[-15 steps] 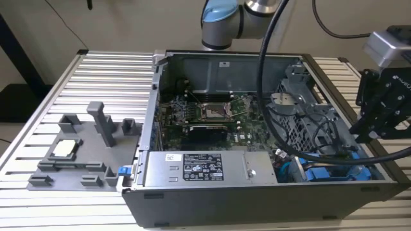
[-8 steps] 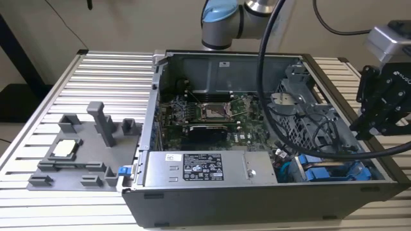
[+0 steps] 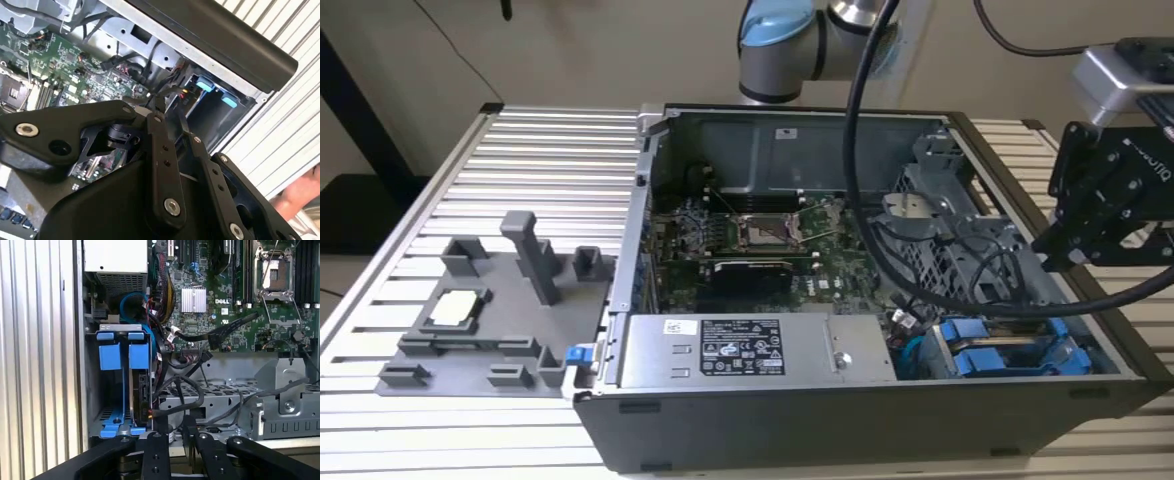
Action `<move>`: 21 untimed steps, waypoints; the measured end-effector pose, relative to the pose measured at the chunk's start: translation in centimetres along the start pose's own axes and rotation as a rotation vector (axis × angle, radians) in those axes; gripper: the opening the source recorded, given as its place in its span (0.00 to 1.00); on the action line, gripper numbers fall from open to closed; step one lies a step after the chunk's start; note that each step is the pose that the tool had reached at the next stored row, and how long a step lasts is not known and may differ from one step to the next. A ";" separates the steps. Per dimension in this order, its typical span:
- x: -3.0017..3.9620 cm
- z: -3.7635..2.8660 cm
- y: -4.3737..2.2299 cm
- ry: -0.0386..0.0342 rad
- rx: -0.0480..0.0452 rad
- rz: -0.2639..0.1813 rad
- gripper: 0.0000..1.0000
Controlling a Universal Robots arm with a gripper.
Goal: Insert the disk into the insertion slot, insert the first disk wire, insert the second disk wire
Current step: 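Insert the first disk wire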
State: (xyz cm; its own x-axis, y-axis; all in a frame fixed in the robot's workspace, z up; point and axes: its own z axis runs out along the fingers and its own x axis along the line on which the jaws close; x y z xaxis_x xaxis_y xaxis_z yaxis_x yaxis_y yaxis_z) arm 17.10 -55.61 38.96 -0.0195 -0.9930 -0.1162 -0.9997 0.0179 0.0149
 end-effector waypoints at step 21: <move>-1.33 0.58 3.24 -0.0916 -0.0088 -0.044 0.27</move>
State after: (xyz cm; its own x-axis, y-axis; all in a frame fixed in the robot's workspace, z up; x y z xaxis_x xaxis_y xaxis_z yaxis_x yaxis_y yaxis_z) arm 13.88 -54.16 38.58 0.0227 -0.9780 -0.2073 -0.9995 -0.0267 0.0165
